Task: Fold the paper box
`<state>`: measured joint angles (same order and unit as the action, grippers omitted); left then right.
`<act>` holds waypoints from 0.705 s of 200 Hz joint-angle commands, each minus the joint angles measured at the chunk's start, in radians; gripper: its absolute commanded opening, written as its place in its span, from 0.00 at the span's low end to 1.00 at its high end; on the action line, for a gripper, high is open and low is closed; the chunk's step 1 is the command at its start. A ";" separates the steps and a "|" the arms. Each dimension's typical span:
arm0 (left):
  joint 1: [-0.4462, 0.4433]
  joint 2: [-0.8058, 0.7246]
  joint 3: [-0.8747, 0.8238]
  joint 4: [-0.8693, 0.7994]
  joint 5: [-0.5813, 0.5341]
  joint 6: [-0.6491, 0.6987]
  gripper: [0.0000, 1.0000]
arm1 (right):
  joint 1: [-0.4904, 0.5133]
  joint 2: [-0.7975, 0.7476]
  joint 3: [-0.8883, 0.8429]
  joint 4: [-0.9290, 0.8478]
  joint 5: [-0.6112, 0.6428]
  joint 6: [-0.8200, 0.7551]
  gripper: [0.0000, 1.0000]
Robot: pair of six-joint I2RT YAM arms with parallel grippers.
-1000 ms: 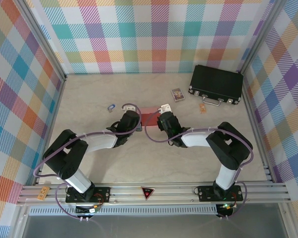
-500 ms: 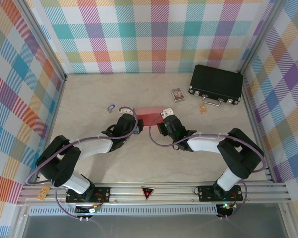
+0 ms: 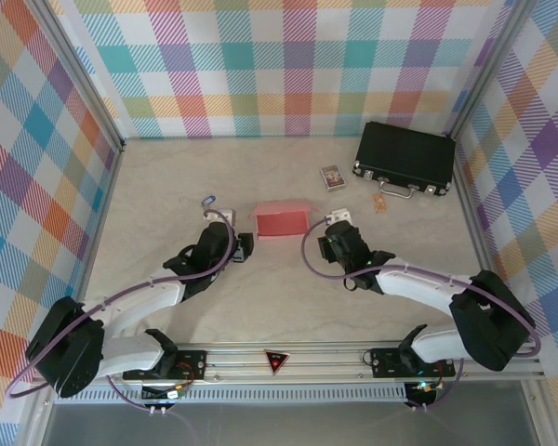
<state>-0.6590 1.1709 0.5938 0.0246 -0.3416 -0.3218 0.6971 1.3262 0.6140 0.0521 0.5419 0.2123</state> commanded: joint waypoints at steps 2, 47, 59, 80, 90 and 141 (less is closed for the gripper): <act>0.009 -0.052 0.051 -0.136 -0.126 -0.021 0.65 | -0.081 -0.037 0.043 -0.155 0.028 0.069 0.60; 0.125 -0.008 0.170 -0.174 -0.083 -0.051 0.66 | -0.236 -0.014 0.209 -0.267 -0.135 0.036 0.60; 0.158 0.031 0.235 -0.180 -0.015 -0.040 0.66 | -0.270 0.011 0.268 -0.285 -0.205 0.029 0.60; 0.196 0.110 0.351 -0.183 0.117 -0.013 0.67 | -0.301 0.076 0.392 -0.329 -0.328 0.013 0.60; 0.202 0.149 0.406 -0.188 0.198 0.012 0.68 | -0.302 0.109 0.451 -0.345 -0.392 -0.004 0.60; 0.202 0.346 0.610 -0.325 0.342 0.022 0.68 | -0.300 0.297 0.681 -0.430 -0.707 -0.029 0.56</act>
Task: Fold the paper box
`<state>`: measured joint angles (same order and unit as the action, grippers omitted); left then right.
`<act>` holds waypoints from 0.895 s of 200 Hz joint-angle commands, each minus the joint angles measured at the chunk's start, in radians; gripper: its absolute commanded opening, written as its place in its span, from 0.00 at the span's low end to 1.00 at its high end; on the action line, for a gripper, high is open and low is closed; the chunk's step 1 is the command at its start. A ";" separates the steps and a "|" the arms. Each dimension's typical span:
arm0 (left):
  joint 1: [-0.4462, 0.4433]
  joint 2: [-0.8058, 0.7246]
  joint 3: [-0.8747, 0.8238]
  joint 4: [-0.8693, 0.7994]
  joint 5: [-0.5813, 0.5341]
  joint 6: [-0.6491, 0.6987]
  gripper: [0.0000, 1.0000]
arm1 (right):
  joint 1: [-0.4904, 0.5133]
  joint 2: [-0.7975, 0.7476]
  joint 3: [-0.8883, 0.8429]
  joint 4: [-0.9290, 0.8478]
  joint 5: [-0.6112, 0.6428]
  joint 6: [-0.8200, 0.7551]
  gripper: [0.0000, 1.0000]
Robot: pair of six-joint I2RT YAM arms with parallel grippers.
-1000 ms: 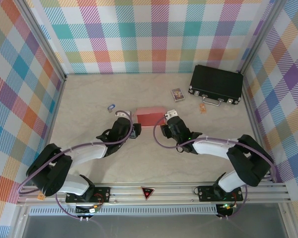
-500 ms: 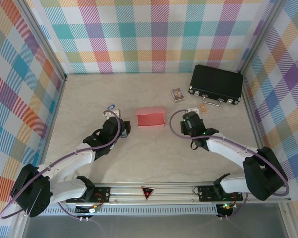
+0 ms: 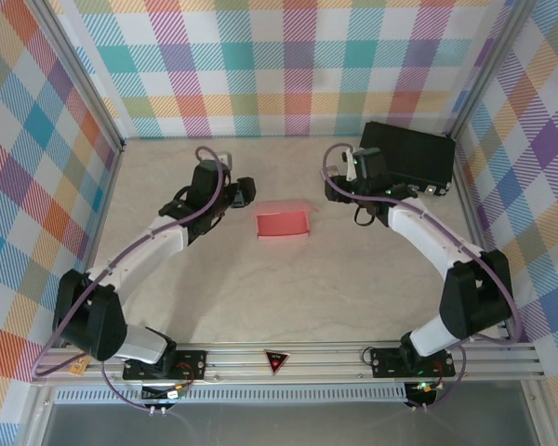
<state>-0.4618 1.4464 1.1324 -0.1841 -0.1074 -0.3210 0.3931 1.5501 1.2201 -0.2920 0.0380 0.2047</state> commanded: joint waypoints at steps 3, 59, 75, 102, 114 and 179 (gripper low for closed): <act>0.005 0.079 0.078 -0.125 0.114 0.022 0.67 | 0.004 0.082 0.084 -0.089 -0.215 -0.022 0.56; 0.005 0.186 0.106 -0.173 0.230 -0.006 0.59 | 0.023 0.209 0.137 -0.121 -0.318 -0.045 0.54; 0.005 0.198 0.092 -0.167 0.227 -0.015 0.59 | 0.029 0.230 0.142 -0.129 -0.326 -0.047 0.53; 0.005 0.218 0.071 -0.159 0.224 -0.022 0.57 | 0.033 0.259 0.143 -0.135 -0.325 -0.041 0.53; 0.005 0.231 0.064 -0.159 0.222 -0.022 0.56 | 0.034 0.268 0.141 -0.139 -0.320 -0.034 0.53; 0.006 0.295 0.010 -0.125 0.232 -0.057 0.49 | 0.040 0.336 0.126 -0.142 -0.334 -0.020 0.52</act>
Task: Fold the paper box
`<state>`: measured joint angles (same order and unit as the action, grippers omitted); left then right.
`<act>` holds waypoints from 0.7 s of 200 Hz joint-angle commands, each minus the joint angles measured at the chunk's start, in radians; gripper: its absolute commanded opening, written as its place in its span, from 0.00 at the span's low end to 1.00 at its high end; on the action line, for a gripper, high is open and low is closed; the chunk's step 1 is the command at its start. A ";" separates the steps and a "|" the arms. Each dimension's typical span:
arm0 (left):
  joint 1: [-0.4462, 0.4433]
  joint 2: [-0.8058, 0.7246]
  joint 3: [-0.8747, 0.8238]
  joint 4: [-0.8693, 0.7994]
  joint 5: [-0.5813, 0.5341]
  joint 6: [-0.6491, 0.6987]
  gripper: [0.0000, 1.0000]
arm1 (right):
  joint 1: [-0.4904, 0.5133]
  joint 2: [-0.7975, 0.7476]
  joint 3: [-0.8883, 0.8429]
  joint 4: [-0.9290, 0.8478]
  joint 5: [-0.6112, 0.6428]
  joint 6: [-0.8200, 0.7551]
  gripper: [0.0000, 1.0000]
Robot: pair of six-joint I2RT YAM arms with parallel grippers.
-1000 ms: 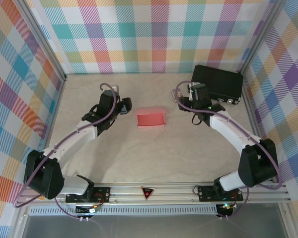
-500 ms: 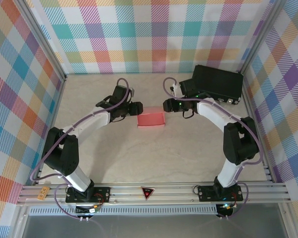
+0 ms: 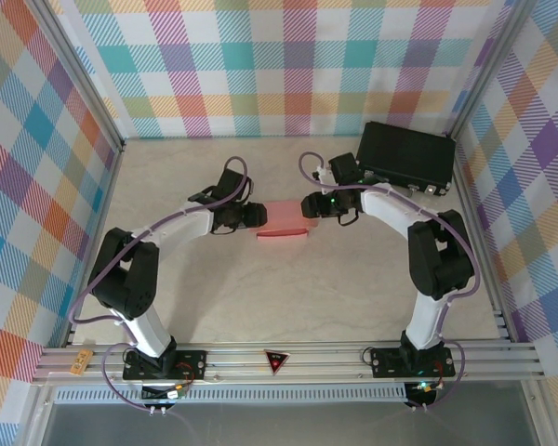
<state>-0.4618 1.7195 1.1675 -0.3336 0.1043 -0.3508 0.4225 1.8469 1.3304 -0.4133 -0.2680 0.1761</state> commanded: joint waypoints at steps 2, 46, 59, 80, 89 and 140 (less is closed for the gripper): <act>0.005 0.024 -0.027 0.025 0.021 -0.029 0.49 | 0.010 0.042 0.016 -0.021 -0.029 0.011 0.52; 0.005 0.040 -0.060 0.048 0.041 -0.054 0.46 | 0.015 0.095 0.039 -0.029 -0.040 0.019 0.50; 0.005 0.044 -0.072 0.085 0.050 -0.063 0.45 | 0.016 0.114 0.053 -0.035 -0.044 0.017 0.48; 0.006 0.040 -0.090 0.096 0.057 -0.080 0.43 | 0.019 0.137 0.075 -0.046 -0.050 0.015 0.46; 0.003 0.036 -0.101 0.107 0.060 -0.088 0.42 | 0.021 0.147 0.083 -0.048 -0.055 0.013 0.43; -0.004 0.019 -0.152 0.137 0.071 -0.150 0.33 | 0.033 0.210 0.145 -0.093 -0.082 -0.020 0.37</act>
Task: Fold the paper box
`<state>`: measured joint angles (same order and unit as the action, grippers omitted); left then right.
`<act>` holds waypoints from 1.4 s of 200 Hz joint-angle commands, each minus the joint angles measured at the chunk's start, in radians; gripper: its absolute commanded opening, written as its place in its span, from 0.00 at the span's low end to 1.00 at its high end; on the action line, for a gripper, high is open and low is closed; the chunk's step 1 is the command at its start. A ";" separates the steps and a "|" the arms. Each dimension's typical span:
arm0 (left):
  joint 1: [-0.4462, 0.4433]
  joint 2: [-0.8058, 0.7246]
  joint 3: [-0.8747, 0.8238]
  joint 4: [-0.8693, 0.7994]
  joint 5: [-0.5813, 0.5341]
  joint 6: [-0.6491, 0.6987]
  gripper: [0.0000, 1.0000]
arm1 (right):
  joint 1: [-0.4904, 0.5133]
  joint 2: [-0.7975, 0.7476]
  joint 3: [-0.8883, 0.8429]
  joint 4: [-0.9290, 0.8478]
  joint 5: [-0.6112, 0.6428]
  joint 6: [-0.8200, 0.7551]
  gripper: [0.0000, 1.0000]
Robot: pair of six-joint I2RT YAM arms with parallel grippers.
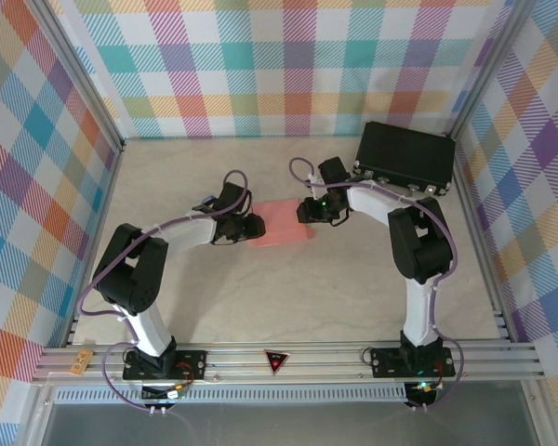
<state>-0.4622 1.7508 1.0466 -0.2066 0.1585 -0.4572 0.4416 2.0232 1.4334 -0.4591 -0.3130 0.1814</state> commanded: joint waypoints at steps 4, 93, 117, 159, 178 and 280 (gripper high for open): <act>-0.005 -0.016 -0.036 0.009 0.015 -0.050 0.33 | 0.016 0.038 0.046 -0.051 -0.040 -0.029 0.36; -0.121 -0.152 -0.239 0.095 -0.021 -0.298 0.33 | 0.040 0.107 0.163 -0.189 -0.016 -0.174 0.31; -0.161 -0.188 -0.282 0.121 -0.042 -0.356 0.35 | 0.046 0.105 0.192 -0.217 0.034 -0.200 0.32; -0.167 -0.292 -0.272 0.029 -0.125 -0.328 0.51 | 0.042 0.042 0.204 -0.208 0.132 -0.173 0.44; -0.165 -0.335 -0.238 -0.035 -0.181 -0.275 0.61 | 0.035 -0.014 0.178 -0.180 0.155 -0.132 0.48; -0.067 -0.317 -0.124 -0.179 -0.192 -0.088 0.68 | -0.009 -0.167 -0.006 -0.116 0.118 -0.027 0.51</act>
<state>-0.5404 1.4200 0.8970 -0.3466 -0.0463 -0.5900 0.4370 1.8858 1.4883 -0.5842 -0.1722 0.1089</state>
